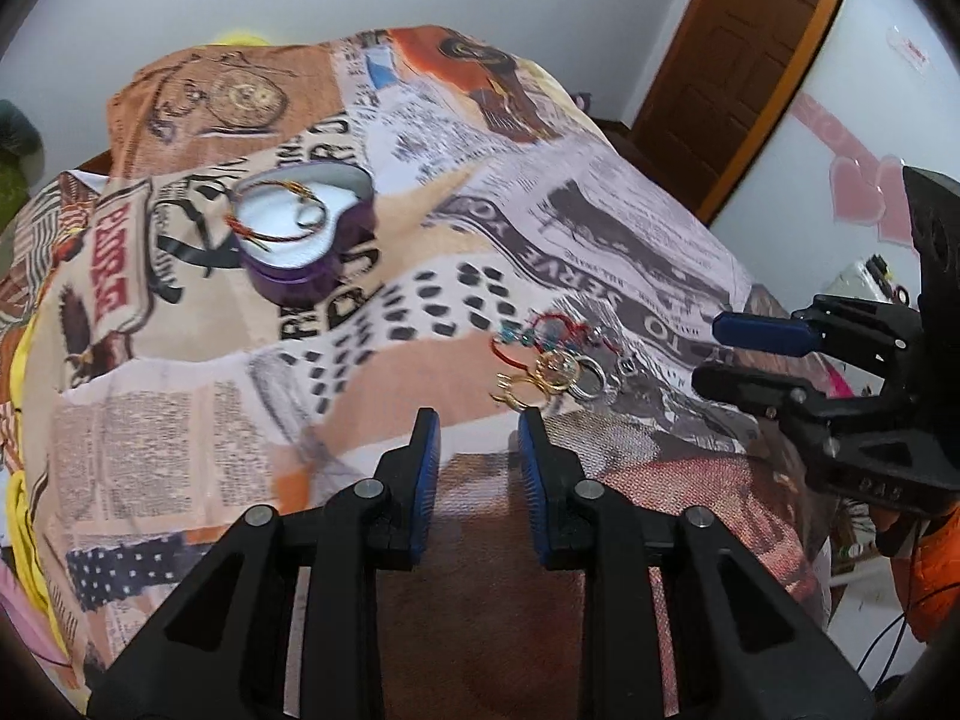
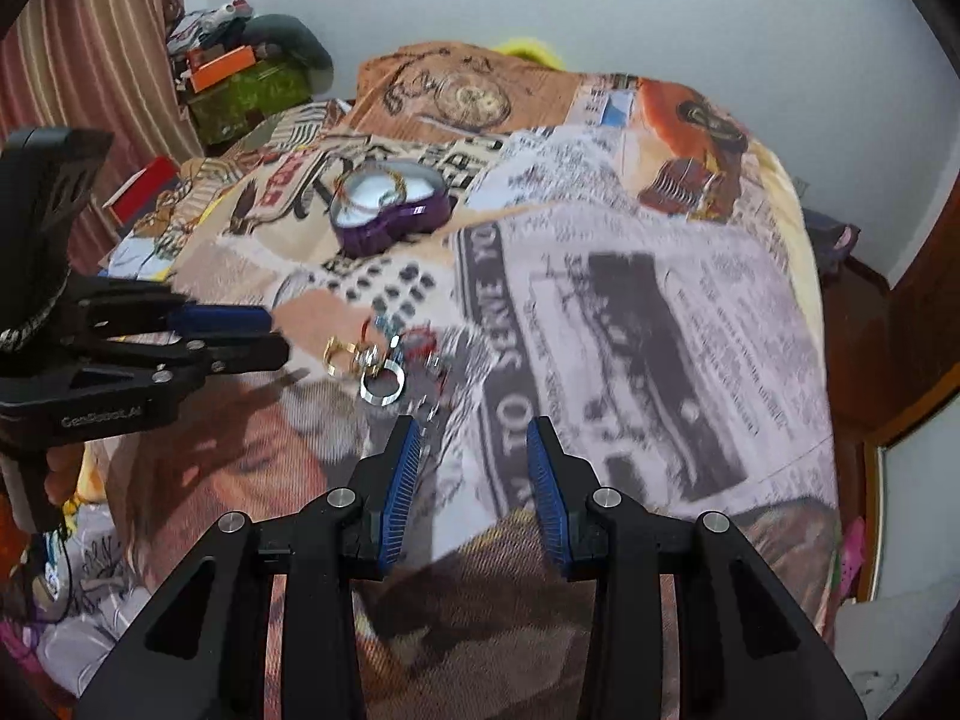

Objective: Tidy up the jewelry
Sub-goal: 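Move both open tools back over the jewelry pile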

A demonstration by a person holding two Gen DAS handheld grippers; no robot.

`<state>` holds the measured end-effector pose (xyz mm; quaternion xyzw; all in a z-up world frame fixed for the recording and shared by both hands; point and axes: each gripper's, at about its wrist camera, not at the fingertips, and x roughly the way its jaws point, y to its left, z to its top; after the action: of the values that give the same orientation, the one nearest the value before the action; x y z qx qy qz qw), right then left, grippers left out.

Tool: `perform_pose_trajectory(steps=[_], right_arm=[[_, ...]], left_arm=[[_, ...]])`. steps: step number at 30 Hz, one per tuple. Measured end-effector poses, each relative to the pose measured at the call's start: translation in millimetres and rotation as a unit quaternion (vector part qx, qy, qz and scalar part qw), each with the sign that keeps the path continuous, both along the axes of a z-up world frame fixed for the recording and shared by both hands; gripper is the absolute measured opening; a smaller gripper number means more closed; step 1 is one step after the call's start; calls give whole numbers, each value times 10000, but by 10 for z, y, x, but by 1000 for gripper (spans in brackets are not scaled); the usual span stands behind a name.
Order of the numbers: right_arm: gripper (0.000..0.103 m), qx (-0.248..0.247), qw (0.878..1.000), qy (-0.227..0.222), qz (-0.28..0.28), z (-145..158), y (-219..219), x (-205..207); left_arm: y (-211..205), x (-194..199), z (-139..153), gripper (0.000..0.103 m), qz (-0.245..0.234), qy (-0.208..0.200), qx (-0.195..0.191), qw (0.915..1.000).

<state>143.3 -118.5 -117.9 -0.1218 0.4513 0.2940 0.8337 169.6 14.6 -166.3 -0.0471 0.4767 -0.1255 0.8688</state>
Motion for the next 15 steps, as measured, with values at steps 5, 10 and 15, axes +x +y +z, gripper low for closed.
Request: perform_pose_trajectory(steps=[5, 10, 15], right_arm=[[34, -14, 9999, 55, 92, -75, 40, 7], [34, 23, 9998, 38, 203, -127, 121, 31], [34, 70, 9995, 31, 308, -166, 174, 68]], left_arm=[[-102, 32, -48, 40, -140, -73, 179, 9997], [-160, 73, -88, 41, -276, -142, 281, 9991], [-177, 142, -128, 41, -366, -194, 248, 9988]])
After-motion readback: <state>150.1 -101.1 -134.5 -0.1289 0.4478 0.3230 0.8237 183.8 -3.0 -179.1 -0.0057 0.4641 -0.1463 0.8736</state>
